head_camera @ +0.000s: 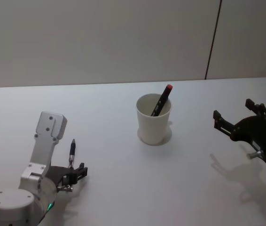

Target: Place the pen into the pen holder.

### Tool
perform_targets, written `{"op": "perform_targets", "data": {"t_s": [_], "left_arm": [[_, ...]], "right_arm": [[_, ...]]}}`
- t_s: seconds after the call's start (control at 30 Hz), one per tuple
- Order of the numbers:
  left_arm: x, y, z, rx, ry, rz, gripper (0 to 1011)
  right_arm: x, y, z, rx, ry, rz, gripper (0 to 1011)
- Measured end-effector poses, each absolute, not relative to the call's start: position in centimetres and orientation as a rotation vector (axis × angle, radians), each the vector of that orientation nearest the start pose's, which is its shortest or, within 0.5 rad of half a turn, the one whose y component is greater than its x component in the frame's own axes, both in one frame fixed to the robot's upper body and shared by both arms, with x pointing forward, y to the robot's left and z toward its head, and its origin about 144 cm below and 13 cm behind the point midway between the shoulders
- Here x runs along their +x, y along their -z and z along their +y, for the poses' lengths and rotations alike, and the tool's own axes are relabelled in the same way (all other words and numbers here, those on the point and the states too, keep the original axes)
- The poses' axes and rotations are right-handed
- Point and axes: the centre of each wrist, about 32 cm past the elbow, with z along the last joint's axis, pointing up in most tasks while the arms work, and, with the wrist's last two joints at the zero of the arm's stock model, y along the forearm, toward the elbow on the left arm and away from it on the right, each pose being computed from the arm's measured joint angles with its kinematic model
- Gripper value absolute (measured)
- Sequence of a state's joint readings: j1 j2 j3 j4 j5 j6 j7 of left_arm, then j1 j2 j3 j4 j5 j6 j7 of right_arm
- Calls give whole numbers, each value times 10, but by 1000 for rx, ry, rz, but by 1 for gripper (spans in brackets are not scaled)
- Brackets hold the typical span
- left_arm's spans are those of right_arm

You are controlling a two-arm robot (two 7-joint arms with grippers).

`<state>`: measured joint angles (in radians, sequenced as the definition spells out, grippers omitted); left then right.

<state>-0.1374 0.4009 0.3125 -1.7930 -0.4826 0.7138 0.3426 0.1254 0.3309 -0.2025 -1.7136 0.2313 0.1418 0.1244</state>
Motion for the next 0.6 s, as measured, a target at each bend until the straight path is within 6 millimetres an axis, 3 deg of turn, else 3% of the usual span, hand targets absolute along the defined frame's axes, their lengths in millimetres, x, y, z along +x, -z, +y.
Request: {"op": "perform_targets", "data": {"t_s": [0.47,0.6], "left_arm": [[466,-1229,226,462,-1502,333,1000],[466,-1229,226,457,-1505,346,953]], "right_arm": [[481,-1221,-248,-46,1224,-132,1001],[481,-1221,-248,-46,1224,-132,1001]]}}
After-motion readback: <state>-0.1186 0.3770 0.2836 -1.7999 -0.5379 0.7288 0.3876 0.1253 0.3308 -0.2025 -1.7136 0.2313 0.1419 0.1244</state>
